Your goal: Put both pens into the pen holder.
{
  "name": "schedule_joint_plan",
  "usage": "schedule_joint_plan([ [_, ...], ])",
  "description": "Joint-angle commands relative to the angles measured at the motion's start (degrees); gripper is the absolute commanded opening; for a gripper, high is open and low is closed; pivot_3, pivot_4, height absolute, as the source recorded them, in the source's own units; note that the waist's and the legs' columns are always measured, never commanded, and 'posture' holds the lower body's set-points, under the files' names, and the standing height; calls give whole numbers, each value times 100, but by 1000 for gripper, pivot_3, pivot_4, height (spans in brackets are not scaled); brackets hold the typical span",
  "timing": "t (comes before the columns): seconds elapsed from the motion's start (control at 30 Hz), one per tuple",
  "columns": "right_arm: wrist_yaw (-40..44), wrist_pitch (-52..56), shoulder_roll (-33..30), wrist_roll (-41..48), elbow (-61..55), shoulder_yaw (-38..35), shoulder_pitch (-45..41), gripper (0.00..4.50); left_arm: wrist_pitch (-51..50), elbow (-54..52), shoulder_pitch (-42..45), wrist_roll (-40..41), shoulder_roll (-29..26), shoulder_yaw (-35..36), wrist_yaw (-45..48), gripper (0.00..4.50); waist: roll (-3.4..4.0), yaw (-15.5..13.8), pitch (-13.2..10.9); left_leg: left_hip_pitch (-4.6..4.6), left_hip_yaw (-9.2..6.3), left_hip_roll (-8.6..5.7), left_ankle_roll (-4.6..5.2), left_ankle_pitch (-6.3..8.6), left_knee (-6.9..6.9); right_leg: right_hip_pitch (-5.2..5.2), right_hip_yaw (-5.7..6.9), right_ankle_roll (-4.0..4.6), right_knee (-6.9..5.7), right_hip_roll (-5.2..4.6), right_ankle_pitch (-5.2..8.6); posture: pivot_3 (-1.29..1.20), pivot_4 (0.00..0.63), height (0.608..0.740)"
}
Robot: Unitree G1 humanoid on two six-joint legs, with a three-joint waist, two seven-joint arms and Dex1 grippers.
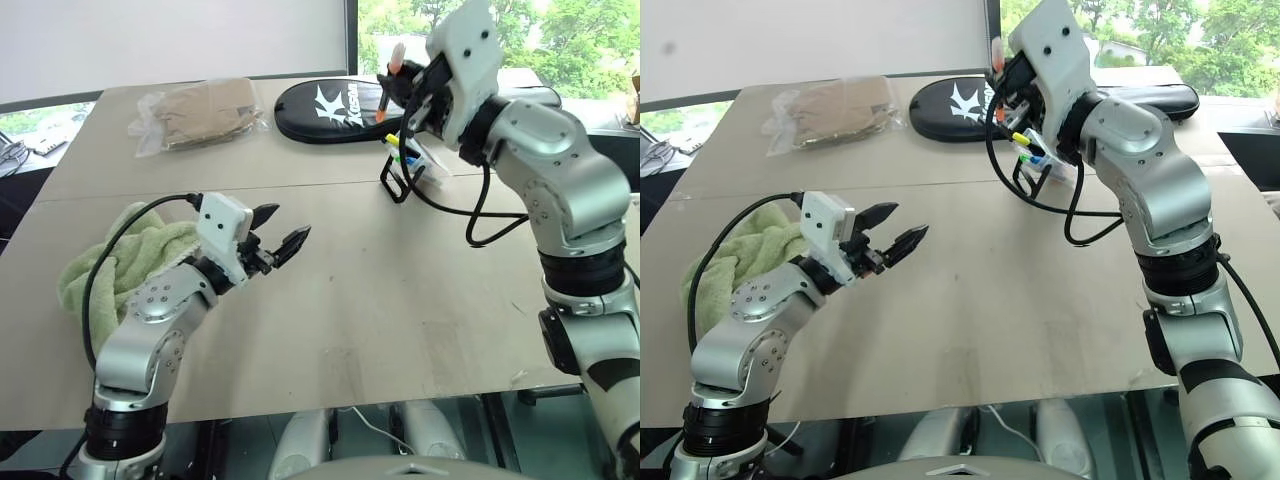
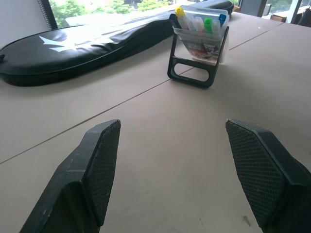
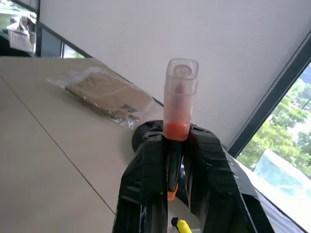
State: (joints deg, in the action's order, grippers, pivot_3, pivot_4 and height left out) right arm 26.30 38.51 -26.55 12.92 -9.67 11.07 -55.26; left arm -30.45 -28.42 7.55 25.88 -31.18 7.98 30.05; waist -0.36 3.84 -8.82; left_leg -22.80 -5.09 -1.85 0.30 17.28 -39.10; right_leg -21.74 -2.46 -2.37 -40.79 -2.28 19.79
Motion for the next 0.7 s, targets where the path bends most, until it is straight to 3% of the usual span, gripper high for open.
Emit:
schedule_joint_plan([
  [0.03, 89, -347, -74, -393, 116, 126, -6, 55, 179, -289, -19, 3, 16, 16, 22, 3548, 1, 0, -1, 0, 0, 0, 0, 0, 0, -1, 0, 0, 0, 0, 0, 0, 150, 740],
  [0.47, 469, -644, -71, -1197, 582, 523, 55, 55, -394, -896, -106, 1520, -222, 437, 494, 3548, 0, 6, -1, 0, 0, 1, 0, 0, 1, -1, -3, 0, 0, 1, 0, 0, 150, 740],
  [0.7, 723, -747, -20, -1763, 1216, 944, -171, 55, -435, -882, 12, 1618, -295, 430, 379, 3548, 0, 15, -1, 1, 4, 1, 0, 0, 0, -1, 1, 0, 0, 2, 0, 0, 150, 740],
])
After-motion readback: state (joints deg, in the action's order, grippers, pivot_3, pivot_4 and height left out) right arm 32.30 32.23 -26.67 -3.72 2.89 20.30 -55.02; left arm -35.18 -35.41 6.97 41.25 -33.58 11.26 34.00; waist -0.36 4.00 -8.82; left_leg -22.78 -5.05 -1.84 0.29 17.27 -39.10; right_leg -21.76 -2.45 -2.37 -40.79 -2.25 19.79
